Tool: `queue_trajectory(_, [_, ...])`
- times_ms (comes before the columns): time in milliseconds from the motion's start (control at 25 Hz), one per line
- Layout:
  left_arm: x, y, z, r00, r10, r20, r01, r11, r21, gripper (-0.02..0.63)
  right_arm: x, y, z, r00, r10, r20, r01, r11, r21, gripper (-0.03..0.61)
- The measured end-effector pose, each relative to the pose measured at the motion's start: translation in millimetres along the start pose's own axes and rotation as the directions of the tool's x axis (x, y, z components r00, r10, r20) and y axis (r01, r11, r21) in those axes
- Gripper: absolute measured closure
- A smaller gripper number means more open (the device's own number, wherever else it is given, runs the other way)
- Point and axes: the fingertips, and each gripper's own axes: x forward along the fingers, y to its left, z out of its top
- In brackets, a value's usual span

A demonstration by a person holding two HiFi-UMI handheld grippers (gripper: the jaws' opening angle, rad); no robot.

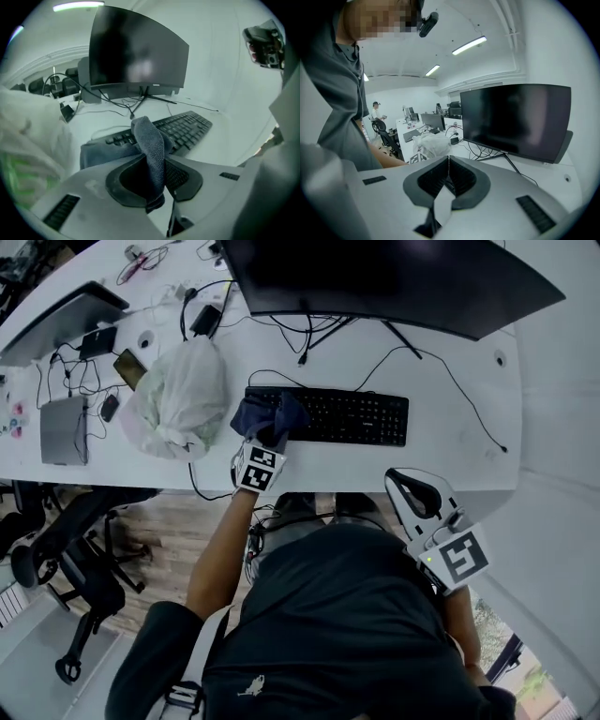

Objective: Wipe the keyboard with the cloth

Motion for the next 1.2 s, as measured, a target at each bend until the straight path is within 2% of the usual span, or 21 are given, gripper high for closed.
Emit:
queue_trajectory(80, [-8.0,-36.5,-19.8,0.996,-0.071,-0.044,0.071,0.997,0.007,0.538,-3.8,-8.2,-5.8,1.000,-0.021,-0.011,0.021,1.000,0.019,0.569])
queue_trajectory(160, [-7.8,-53.9,-17.9,0.994,-0.092,-0.053,0.096,0.992,0.077,0.538,-5.9,-13.4,-9.1,0.999,-0.028,-0.017,0.028,0.999,0.034,0.569])
queue_trajectory(240, [0.4,-39.1,15.5,0.998,-0.059,0.000,0.059,0.991,0.123,0.538,-6.4,-15.5,-7.1,1.000,-0.025,-0.011,0.025,0.999,0.039,0.569])
queue_trajectory(320, [17.0,-8.7,51.2,0.999,-0.028,0.036,0.024,0.993,0.119,0.538,-4.6,-13.8,-5.9,1.000,-0.013,-0.011,0.013,0.999,0.034,0.569])
queue_trajectory(400, [31.7,12.8,62.1,0.999,-0.035,0.003,0.035,0.996,0.082,0.538,-0.5,-10.1,-6.2,1.000,0.002,-0.012,-0.001,1.000,0.026,0.569])
queue_trajectory(480, [31.3,7.4,47.8,0.998,-0.062,-0.025,0.063,0.998,0.020,0.538,1.2,-8.5,-9.0,1.000,0.008,-0.021,-0.007,1.000,0.030,0.569])
queue_trajectory(560, [18.0,-19.1,19.9,0.996,-0.078,-0.038,0.077,0.997,-0.006,0.538,-0.5,-12.7,-13.8,0.999,0.004,-0.033,-0.003,0.999,0.040,0.569])
queue_trajectory(640, [6.2,-45.1,-5.4,0.995,-0.087,-0.057,0.088,0.996,-0.001,0.538,-2.5,-22.3,-16.8,0.999,-0.009,-0.035,0.011,0.999,0.050,0.569])
queue_trajectory(720, [2.6,-50.9,-8.6,0.996,-0.071,-0.057,0.074,0.996,0.047,0.538,-2.8,-29.9,-18.8,0.999,-0.019,-0.039,0.021,0.998,0.060,0.569])
queue_trajectory(800, [3.6,-30.4,20.9,1.000,-0.022,-0.008,0.022,0.994,0.105,0.538,-0.8,-31.5,-17.7,0.999,-0.014,-0.036,0.016,0.998,0.063,0.569])
queue_trajectory(880, [13.4,0.0,59.6,0.999,0.005,0.034,-0.009,0.993,0.122,0.538,2.5,-28.4,-13.8,0.999,0.002,-0.034,0.000,0.998,0.058,0.569])
queue_trajectory(960, [30.6,17.2,75.4,1.000,-0.025,-0.008,0.025,0.995,0.092,0.538,6.0,-24.3,-10.7,0.999,0.015,-0.047,-0.012,0.999,0.051,0.569])
queue_trajectory(1040, [42.6,11.7,64.2,0.998,-0.048,-0.039,0.049,0.998,0.042,0.538,7.4,-23.3,-11.8,0.998,0.017,-0.057,-0.014,0.999,0.047,0.569])
queue_trajectory(1120, [39.0,-10.3,42.7,1.000,-0.030,-0.010,0.030,0.999,0.036,0.538,5.6,-28.8,-16.4,0.998,0.009,-0.057,-0.006,0.998,0.056,0.569])
queue_trajectory(1200, [28.8,-42.4,20.7,0.998,-0.058,-0.014,0.059,0.998,0.034,0.538,2.1,-41.2,-21.6,0.996,-0.020,-0.086,0.028,0.996,0.081,0.569])
